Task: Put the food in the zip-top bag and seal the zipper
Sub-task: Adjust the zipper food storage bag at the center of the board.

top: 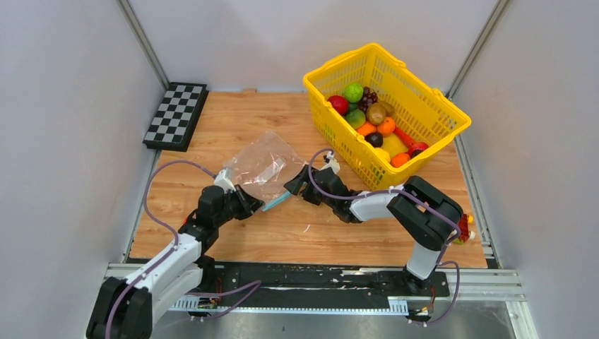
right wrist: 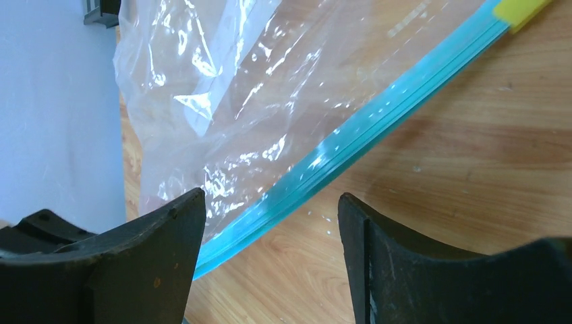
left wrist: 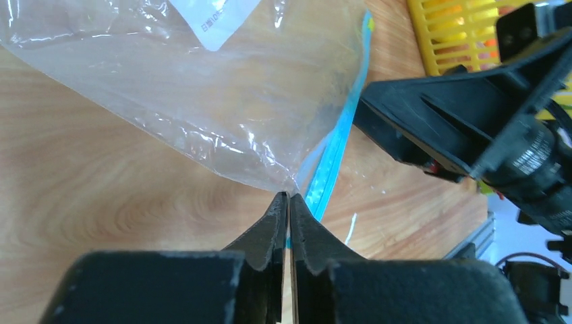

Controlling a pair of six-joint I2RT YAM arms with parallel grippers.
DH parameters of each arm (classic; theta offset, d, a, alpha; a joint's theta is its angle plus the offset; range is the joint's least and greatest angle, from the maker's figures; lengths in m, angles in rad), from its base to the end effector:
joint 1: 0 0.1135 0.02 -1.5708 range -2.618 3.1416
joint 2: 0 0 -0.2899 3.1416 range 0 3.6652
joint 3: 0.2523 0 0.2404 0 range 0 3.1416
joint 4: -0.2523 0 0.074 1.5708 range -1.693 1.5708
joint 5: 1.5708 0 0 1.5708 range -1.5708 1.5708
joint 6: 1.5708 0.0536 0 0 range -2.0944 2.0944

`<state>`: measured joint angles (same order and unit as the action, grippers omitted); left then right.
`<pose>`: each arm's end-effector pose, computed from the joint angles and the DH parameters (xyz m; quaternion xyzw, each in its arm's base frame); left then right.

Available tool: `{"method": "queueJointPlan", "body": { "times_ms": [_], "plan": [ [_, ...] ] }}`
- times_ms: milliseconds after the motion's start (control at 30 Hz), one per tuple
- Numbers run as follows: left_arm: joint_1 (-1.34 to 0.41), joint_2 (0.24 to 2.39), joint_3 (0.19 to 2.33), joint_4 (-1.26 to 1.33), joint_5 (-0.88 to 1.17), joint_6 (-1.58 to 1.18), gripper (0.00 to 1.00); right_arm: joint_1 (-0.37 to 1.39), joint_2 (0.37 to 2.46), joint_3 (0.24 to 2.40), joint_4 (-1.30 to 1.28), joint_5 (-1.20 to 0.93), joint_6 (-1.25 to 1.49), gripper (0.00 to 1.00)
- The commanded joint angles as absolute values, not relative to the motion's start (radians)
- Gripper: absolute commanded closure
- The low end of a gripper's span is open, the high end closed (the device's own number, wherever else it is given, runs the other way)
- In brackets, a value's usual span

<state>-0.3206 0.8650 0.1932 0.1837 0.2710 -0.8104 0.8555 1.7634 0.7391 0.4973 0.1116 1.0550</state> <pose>0.1497 -0.0648 0.1773 -0.1383 0.8407 -0.3713 0.3690 0.2391 0.2661 0.1663 0.1139 0.8585 0.3785 0.3269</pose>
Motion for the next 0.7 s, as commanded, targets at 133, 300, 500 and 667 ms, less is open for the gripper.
{"method": "queueJointPlan", "body": {
  "times_ms": [133, 300, 500, 667],
  "plan": [
    [-0.353, 0.731, 0.174, 0.009, 0.184, -0.823, 0.48, 0.860, 1.745, 0.746, 0.518, 0.119, 1.069, 0.28],
    [-0.353, 0.770, 0.228, -0.028, 0.164, -0.779, 0.41, 0.860, 1.750, 0.738, 0.553, 0.132, 1.074, 0.33],
    [-0.353, 0.837, 0.304, -0.031, 0.162, -0.698, 0.30, 0.861, 1.774, 0.762, 0.569, 0.100, 1.099, 0.31],
    [-0.353, 0.920, 0.391, -0.060, 0.126, -0.621, 0.21, 0.860, 1.809, 0.739, 0.654, 0.100, 1.172, 0.30]
  ]
}}
